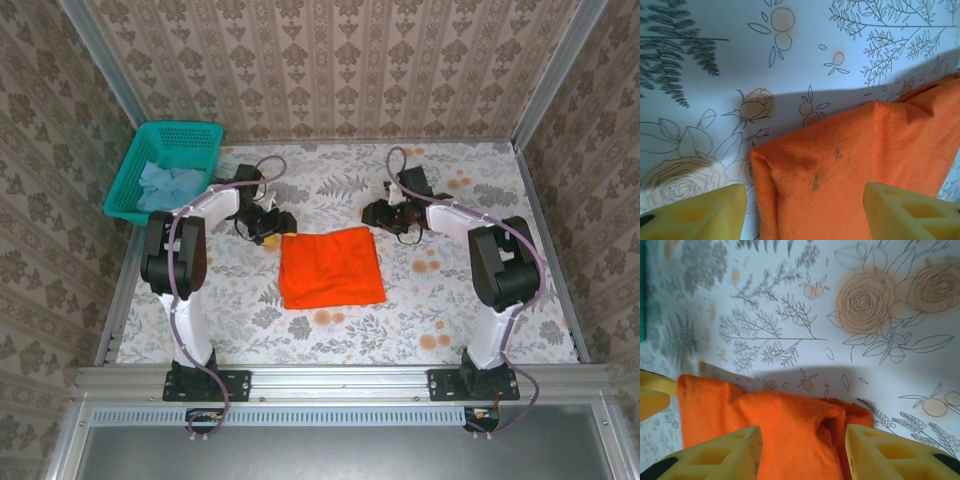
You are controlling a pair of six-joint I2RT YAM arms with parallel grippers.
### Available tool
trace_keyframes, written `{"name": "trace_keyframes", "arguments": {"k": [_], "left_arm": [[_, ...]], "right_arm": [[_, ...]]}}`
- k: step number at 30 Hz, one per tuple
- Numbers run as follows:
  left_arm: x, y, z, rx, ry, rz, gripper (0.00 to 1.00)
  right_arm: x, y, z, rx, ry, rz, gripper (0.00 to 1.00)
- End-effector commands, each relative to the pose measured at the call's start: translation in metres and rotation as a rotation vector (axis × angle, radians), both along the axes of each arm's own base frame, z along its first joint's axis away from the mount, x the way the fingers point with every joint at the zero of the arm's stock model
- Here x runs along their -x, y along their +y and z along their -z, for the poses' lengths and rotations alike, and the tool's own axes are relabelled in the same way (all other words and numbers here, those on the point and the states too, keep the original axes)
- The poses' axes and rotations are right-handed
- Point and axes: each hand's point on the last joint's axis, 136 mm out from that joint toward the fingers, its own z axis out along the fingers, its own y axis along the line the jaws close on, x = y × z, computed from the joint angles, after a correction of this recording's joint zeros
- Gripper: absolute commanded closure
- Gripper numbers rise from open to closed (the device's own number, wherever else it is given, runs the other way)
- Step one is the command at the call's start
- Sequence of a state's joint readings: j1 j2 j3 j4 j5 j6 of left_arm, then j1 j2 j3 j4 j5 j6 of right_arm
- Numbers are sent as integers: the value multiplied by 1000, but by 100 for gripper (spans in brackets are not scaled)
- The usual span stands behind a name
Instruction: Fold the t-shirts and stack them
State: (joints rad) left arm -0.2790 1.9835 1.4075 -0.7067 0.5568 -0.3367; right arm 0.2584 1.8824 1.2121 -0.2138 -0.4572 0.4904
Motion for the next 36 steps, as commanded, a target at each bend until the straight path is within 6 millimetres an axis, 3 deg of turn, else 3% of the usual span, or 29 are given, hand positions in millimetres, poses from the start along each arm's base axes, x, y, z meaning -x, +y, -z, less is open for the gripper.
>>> {"name": "trace_keyframes", "arguments": {"k": [1,3,7,10,12,17,22,25,26,28,31,34,36], "left_arm": [[6,-10,0,43,-4,50,38],[9,-12,7,35,5,55,41],[8,-14,18,40,29,40,58],[7,-13,20,36,31,28,83],[3,-12,18,34,15,17,99],[-6,-6,25,11,9,-42,100],[-14,5,40,-67,18,-101,100],[-20,-2,44,-50,40,-96,100],[-22,-4,43,-48,42,-92,96],[-29,-6,34,-53,21,-87,66],[-41,-5,8,-59,-40,-88,43],[-48,-1,-22,-81,-110,-98,31],[-47,0,-40,-91,-150,-101,28]], "right_arm": [[16,11,14,49,65,-91,51],[17,15,20,67,68,-103,51],[15,15,32,89,100,-98,65],[13,14,29,87,93,-91,85],[11,5,22,95,80,-57,92],[8,-30,24,95,120,105,99],[22,-54,55,143,234,210,100],[25,-57,68,126,265,245,99],[26,-56,70,123,271,250,96],[24,-56,68,115,273,260,88],[22,-64,48,133,229,297,62],[22,-80,25,126,186,381,39],[27,-92,16,84,194,449,36]]}}
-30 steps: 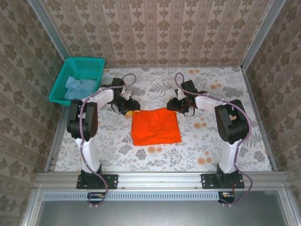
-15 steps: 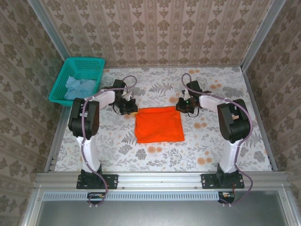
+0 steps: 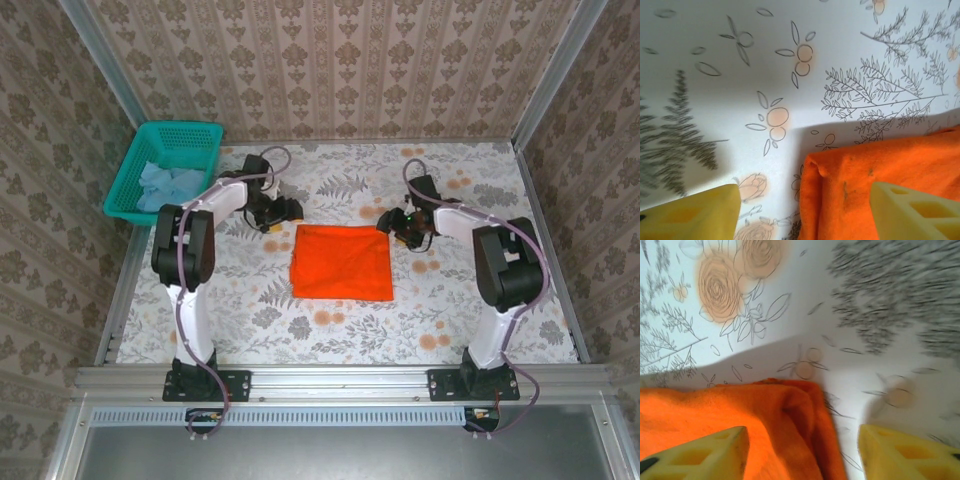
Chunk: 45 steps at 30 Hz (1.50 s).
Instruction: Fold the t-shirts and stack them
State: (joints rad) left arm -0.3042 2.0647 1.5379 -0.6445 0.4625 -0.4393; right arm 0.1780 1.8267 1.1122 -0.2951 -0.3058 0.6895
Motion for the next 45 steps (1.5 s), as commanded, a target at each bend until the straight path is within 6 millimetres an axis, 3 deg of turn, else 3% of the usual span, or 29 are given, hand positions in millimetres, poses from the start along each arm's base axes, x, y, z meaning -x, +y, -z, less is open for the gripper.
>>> {"name": "trace_keyframes", "arguments": {"k": [1,3,7,10,12,17,19,24,26,30,34,38,45], "left_arm": [[3,9,-46,-44,-86,-8,27],[14,0,-57,-35,-109,29,26],[48,-19,-66,-40,-145,140,23],[72,-29,-65,-24,-164,186,21],[87,-38,-65,-13,-179,202,15],[102,-43,-66,-41,-225,213,8],[105,-42,-67,-78,-248,212,6],[105,-31,-79,-121,-319,147,5],[106,-25,-81,-133,-338,123,4],[107,-13,-85,-165,-351,77,4],[110,-8,-89,-170,-360,53,4],[114,-4,-90,-178,-349,41,4],[122,12,-98,-210,-371,19,4]], "right_arm": [[11,-30,-18,6,-4,151,35],[19,-28,-25,-11,-26,132,32],[44,-4,-23,-72,-19,-1,28],[61,4,-13,-5,3,-85,27],[68,10,-5,46,7,-136,28],[76,34,18,127,54,-262,32],[81,36,32,177,101,-278,35],[87,53,51,198,146,-321,65],[88,46,54,279,159,-327,75],[72,10,53,342,164,-229,97],[32,-9,34,315,79,-194,100],[-11,-32,5,416,46,-174,100],[-71,-113,-25,507,16,-85,100]]}}
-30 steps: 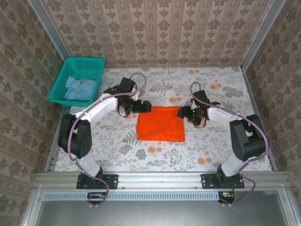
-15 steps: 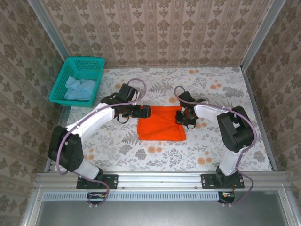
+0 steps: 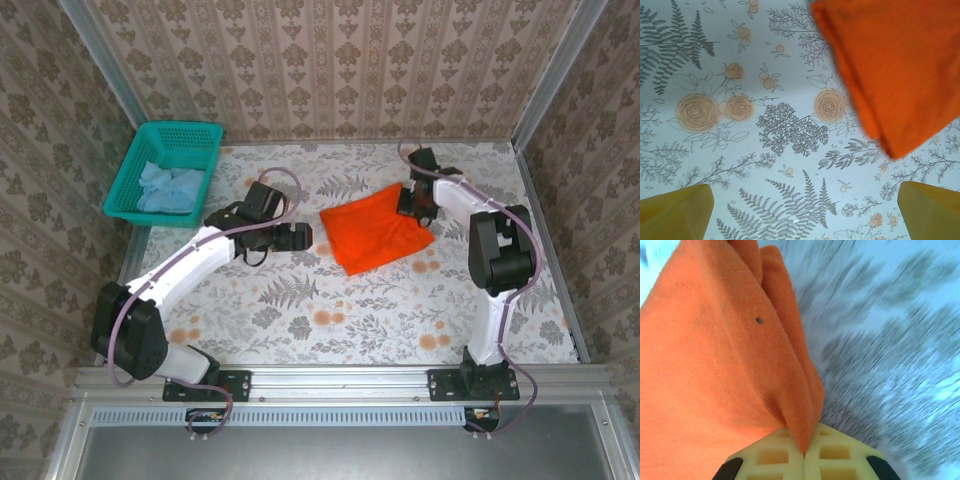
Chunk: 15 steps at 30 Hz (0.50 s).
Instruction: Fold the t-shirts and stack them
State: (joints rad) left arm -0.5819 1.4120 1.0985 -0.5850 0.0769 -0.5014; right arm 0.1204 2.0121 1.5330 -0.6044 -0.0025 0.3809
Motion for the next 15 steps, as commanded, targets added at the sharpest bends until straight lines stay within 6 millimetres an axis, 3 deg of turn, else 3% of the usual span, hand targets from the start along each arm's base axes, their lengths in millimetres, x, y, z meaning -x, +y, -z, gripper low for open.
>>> {"name": "trace_keyframes", "arguments": {"k": [1,9,15], "left_arm": [[8,15,-6,-23,-10,-39,4],[12,21,-5,-62,15,-53,4],[10,29,-6,-120,35,-77,4]], "right_arm": [[-11,-57,-3,119,35,33,100],[-61,-148,-2,179,0,121,100],[-92,-201,0,234,-30,130,100]]}}
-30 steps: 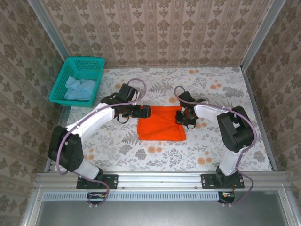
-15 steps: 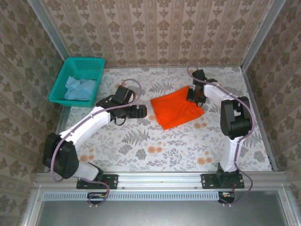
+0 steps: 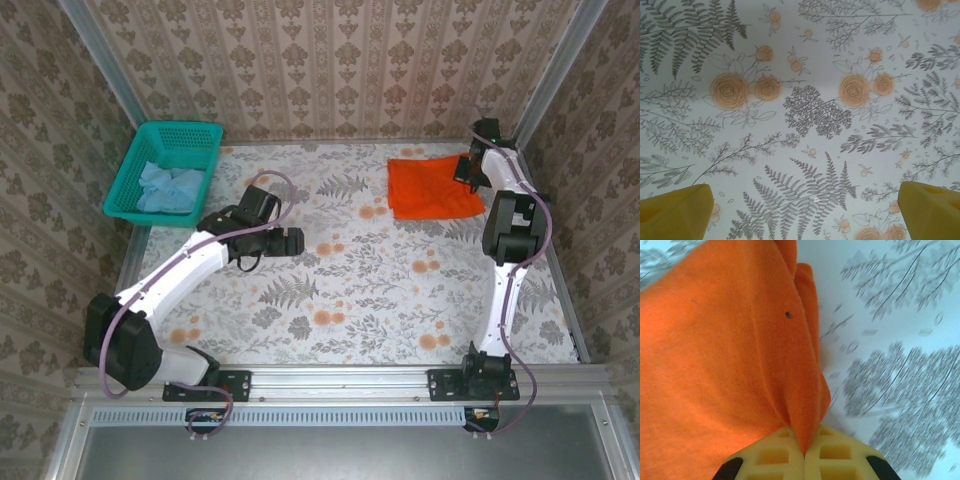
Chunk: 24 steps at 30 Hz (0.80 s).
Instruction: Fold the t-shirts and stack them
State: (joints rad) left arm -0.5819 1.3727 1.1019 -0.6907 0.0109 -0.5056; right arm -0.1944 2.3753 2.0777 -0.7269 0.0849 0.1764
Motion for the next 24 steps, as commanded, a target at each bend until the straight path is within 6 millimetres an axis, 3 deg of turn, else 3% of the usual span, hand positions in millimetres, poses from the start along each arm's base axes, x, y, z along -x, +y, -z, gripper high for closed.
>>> {"name": "trace_keyframes", "arguments": {"k": [1,5,10,17,24], "left_arm": [[-4,8,-9,-43,7,-45,3],[-8,8,-11,-59,18,-59,4],[-9,9,-10,-85,48,-68,4],[-12,7,-12,-107,73,-68,4],[-12,7,-13,-109,85,-71,4]], "right_arm": [[-8,-29,-3,79,25,-29,100],[-23,-61,-8,98,4,-6,100],[-36,-82,-14,117,-40,-21,100],[-34,-106,3,123,-28,26,100],[-32,-129,7,134,-40,75,100]]}}
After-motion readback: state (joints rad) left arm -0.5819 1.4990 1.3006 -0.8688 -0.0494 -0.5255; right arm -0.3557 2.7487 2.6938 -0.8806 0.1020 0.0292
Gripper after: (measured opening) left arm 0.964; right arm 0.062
